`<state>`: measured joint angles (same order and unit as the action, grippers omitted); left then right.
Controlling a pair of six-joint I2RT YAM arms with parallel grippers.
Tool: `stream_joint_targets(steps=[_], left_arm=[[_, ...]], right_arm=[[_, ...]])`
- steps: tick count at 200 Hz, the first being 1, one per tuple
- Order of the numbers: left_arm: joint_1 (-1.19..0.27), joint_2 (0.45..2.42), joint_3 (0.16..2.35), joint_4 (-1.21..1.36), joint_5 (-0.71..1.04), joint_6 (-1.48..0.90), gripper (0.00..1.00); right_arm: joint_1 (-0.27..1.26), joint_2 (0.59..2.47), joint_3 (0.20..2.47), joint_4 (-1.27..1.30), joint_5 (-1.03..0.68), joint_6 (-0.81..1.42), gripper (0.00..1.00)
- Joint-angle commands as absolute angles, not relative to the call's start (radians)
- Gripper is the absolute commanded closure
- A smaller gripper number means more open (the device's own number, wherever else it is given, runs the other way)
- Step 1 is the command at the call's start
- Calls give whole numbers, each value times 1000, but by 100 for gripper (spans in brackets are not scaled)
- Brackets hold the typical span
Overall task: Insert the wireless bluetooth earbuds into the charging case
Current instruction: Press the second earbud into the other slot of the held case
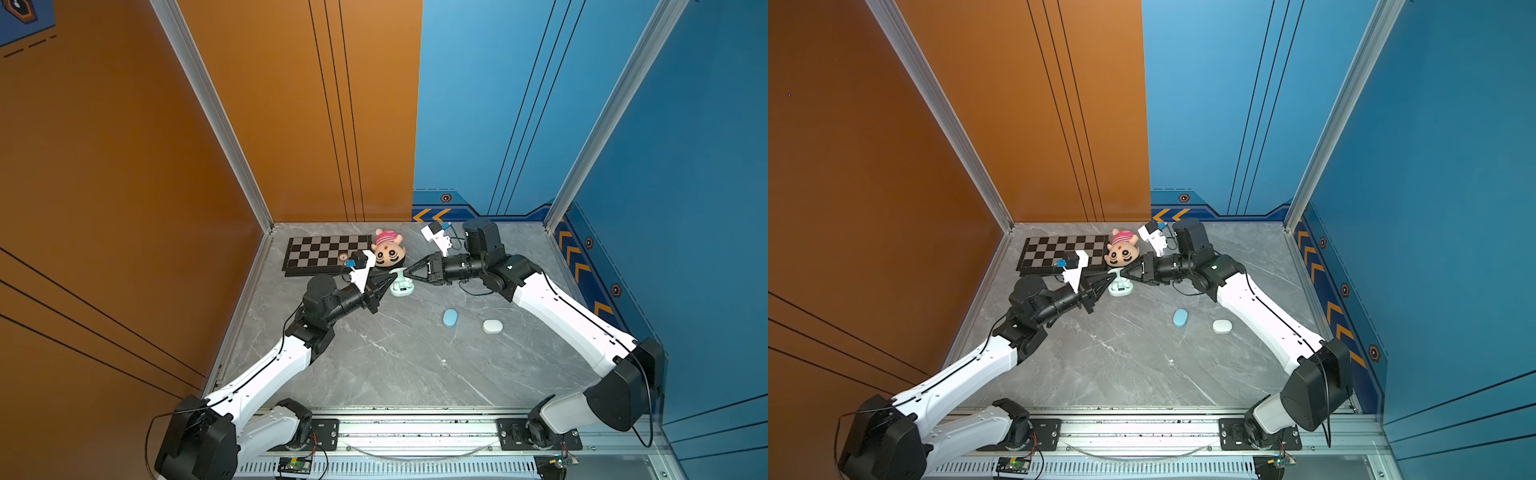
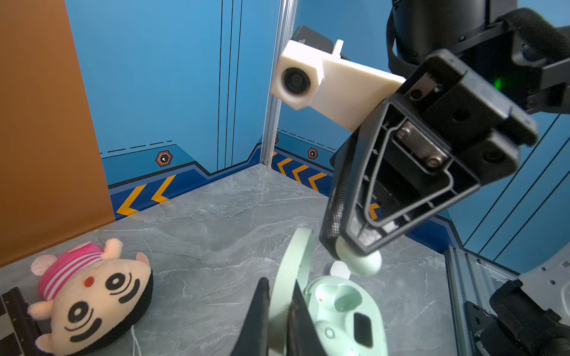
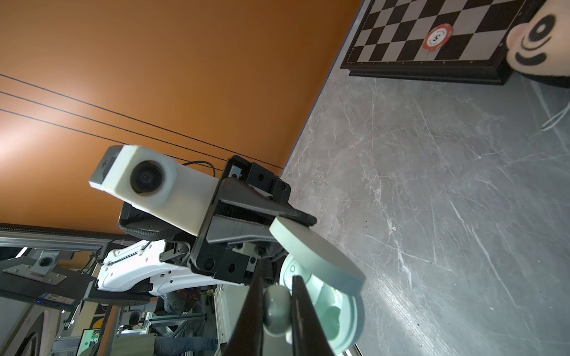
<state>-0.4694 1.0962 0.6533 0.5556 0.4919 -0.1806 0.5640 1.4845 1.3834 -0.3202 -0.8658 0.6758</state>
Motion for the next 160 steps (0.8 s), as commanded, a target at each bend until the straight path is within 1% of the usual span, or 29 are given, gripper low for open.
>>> stream_joint_targets(steps=[1,71,101,133,160], left_arm=[[-481,1100,692,581,511,-186,100],[-492,1101,712,581,505,-193,100],[-494,1103,712,583,502,-194,100],[-498,1107,716,584,503,-193,100],[-506,1113,719,584,503,-192,100]], right_arm=[[568,1450,1361,-299,-899,638,95],[564,1443,1347,-346,-880,573,95],[564,1438,1350,-368,-863,558,87],[552,1423,1366,-380,-827,557,67],[531,1408,1386,-392,-796,556,61]])
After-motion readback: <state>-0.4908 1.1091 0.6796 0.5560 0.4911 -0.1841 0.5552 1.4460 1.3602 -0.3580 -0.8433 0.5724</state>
